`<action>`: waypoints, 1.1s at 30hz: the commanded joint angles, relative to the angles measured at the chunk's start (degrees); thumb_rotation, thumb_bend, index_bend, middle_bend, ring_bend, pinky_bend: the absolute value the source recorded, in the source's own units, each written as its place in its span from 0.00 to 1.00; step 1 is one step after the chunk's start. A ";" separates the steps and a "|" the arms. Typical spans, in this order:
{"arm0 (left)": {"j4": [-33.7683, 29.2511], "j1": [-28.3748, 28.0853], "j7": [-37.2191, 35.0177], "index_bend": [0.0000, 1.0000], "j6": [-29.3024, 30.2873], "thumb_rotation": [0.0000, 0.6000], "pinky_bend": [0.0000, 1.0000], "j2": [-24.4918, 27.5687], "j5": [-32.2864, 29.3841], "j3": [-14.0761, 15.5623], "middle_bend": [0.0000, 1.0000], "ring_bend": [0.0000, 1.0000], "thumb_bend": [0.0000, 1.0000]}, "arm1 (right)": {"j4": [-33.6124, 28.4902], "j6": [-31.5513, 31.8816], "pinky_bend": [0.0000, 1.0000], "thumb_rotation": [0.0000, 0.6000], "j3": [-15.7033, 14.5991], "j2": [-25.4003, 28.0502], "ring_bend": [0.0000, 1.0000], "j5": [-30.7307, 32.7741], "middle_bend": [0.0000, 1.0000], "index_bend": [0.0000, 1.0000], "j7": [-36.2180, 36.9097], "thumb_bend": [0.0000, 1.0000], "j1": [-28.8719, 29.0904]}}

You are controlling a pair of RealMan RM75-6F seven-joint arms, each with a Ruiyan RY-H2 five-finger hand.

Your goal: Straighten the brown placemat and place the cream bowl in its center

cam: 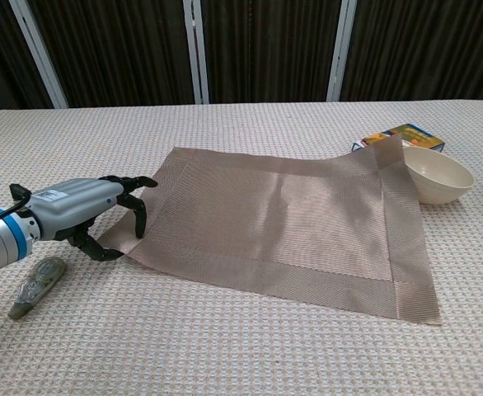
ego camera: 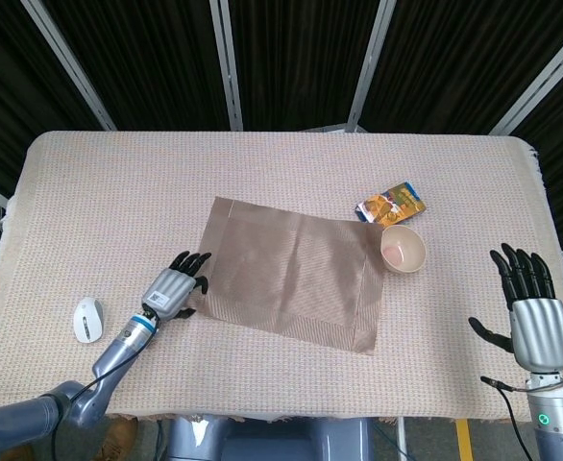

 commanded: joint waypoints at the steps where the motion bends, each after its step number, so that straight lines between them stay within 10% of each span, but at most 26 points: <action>1: 0.13 -0.01 -0.20 0.55 0.27 1.00 0.00 -0.29 0.38 0.26 0.00 0.00 0.37 | 0.00 -0.03 0.00 1.00 0.02 0.04 0.00 -0.10 0.00 0.00 0.12 0.00 -0.03; 15: -7.79 -0.10 -2.06 0.69 1.08 1.00 0.00 1.93 6.27 4.69 0.00 0.00 0.62 | -0.05 0.14 0.00 1.00 0.10 -0.03 0.00 -0.78 0.00 0.00 0.02 0.00 -0.24; 33: -22.68 1.23 -0.34 0.72 2.13 1.00 0.00 12.64 16.55 15.57 0.00 0.00 0.65 | -0.34 0.30 0.00 1.00 -0.04 -0.51 0.00 -1.62 0.00 0.00 -1.19 0.00 -0.47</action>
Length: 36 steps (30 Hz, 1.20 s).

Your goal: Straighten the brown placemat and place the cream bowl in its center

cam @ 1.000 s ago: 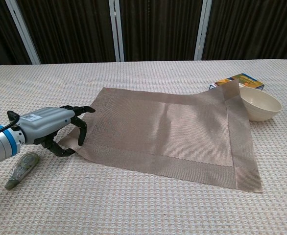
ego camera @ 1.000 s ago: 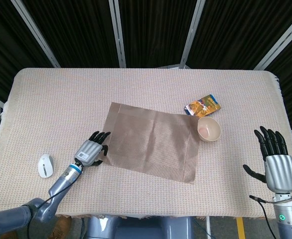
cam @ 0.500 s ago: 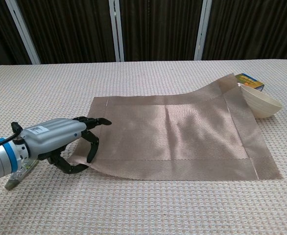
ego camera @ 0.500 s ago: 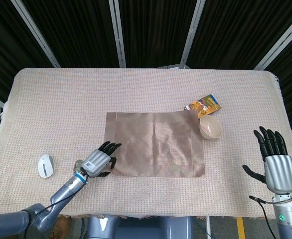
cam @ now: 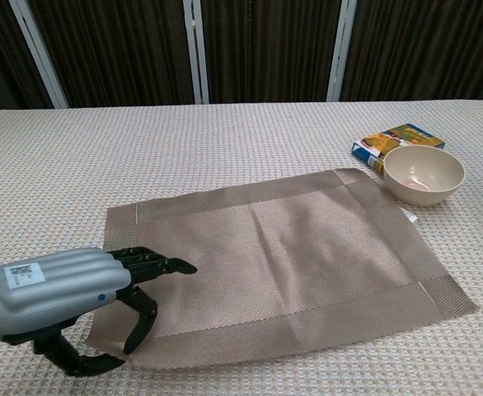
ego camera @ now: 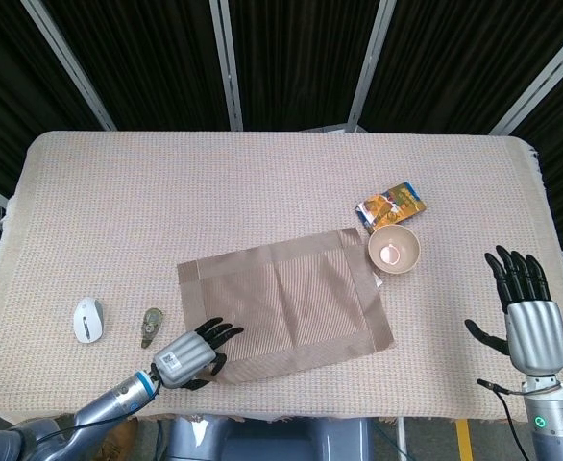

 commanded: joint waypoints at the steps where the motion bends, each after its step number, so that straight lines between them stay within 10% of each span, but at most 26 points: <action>1: -1.41 0.49 0.96 0.72 0.12 1.00 0.00 2.11 0.93 1.49 0.00 0.00 0.65 | -0.05 0.04 0.00 1.00 0.01 0.03 0.00 -0.04 0.00 0.00 0.06 0.00 -0.04; 22: 0.38 4.54 2.95 0.69 3.71 1.00 0.00 6.51 2.21 2.83 0.00 0.00 0.61 | -0.82 0.24 0.00 1.00 -0.11 0.17 0.00 -1.05 0.00 0.00 -0.09 0.00 -0.21; 27: 0.01 4.97 0.30 0.19 4.81 1.00 0.00 7.46 2.49 2.50 0.00 0.00 0.03 | -0.97 0.34 0.00 1.00 -0.12 0.31 0.00 -1.18 0.00 0.00 0.09 0.00 -0.29; 30: -1.15 5.45 -1.45 0.02 6.56 1.00 0.00 9.09 2.87 2.21 0.00 0.00 0.00 | -1.08 0.28 0.00 1.00 -0.18 0.40 0.00 -1.23 0.00 0.00 0.05 0.00 -0.33; 36: -5.43 8.68 -2.27 0.00 15.04 1.00 0.00 14.44 0.77 -1.10 0.00 0.00 0.00 | -1.21 -1.03 0.00 1.00 -0.47 0.61 0.00 -0.68 0.00 0.00 -0.12 0.00 -0.12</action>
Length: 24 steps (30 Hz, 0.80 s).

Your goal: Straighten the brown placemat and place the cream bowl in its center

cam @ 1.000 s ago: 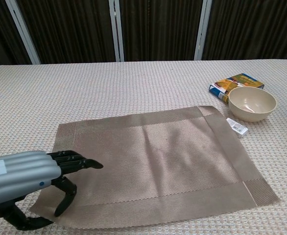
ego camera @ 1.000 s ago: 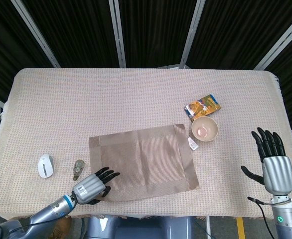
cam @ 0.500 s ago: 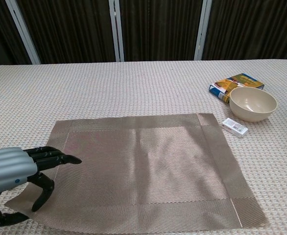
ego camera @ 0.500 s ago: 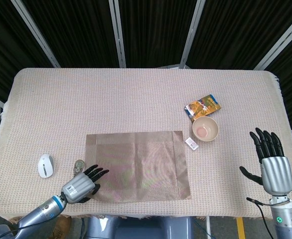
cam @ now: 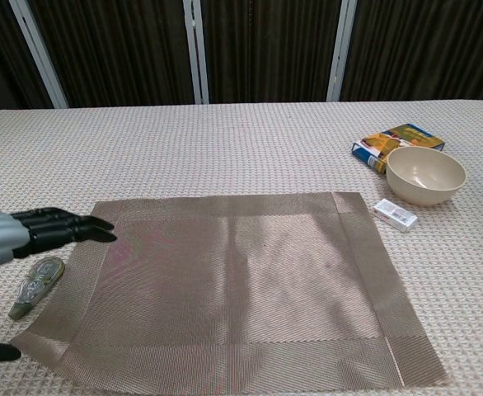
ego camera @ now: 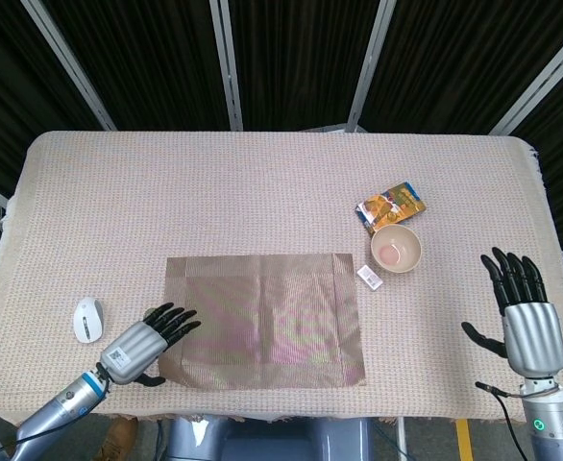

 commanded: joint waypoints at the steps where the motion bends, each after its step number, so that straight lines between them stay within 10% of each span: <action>1: -3.17 3.00 -0.25 0.00 6.51 1.00 0.00 3.46 -2.31 -3.04 0.00 0.00 0.00 | 0.11 -0.77 0.00 1.00 -0.19 0.09 0.00 0.22 0.00 0.00 -0.16 0.00 0.21; 12: -8.65 12.46 7.43 0.00 22.37 1.00 0.00 8.87 -15.52 -12.68 0.00 0.00 0.00 | 2.73 -14.10 0.00 1.00 -0.47 -0.12 0.00 3.72 0.00 0.00 -1.36 0.00 6.35; 24: -5.61 14.33 6.69 0.00 22.15 1.00 0.00 9.33 -17.90 -15.00 0.00 0.00 0.00 | 9.33 -34.82 0.00 1.00 4.78 -7.21 0.00 15.23 0.00 0.02 -11.61 0.00 20.88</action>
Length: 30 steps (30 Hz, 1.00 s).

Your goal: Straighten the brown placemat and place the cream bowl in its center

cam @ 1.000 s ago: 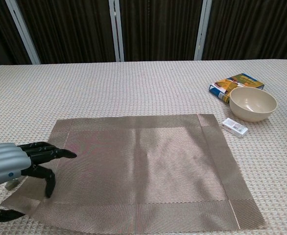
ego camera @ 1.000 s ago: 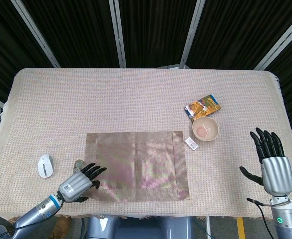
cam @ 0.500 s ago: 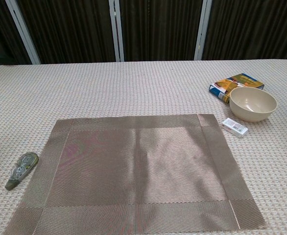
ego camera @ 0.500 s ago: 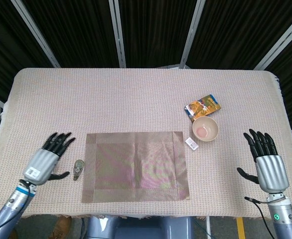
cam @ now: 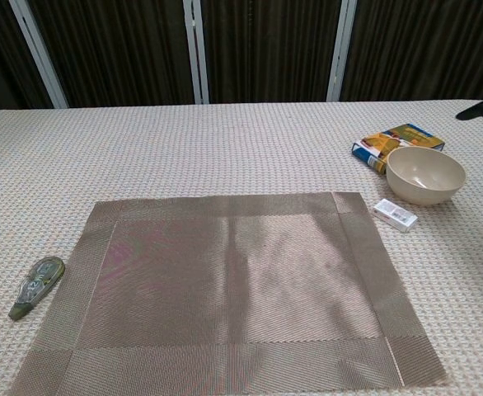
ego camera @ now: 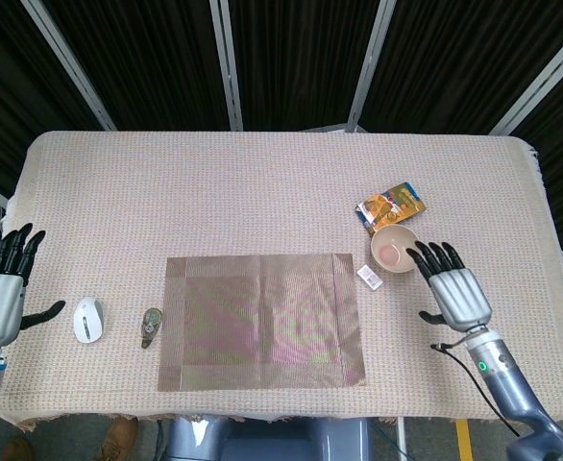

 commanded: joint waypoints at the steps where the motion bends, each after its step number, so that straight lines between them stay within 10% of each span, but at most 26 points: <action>1: 0.71 0.05 -0.43 0.00 -0.74 1.00 0.00 0.13 -0.61 -0.55 0.00 0.00 0.00 | 4.87 -6.13 0.00 1.00 2.97 -4.85 0.00 5.33 0.00 0.03 -4.06 0.00 5.98; 22: 2.91 0.51 -3.43 0.00 -4.76 1.00 0.00 0.39 -3.22 -3.07 0.00 0.00 0.00 | 23.11 -12.00 0.00 1.00 1.64 -15.21 0.00 11.58 0.00 0.29 -3.93 0.13 12.34; 30: 2.64 0.73 -3.25 0.00 -4.98 1.00 0.00 0.35 -2.25 -3.16 0.00 0.00 0.00 | 27.45 -10.94 0.00 1.00 -0.04 -17.63 0.00 9.38 0.00 0.62 -2.27 0.32 12.65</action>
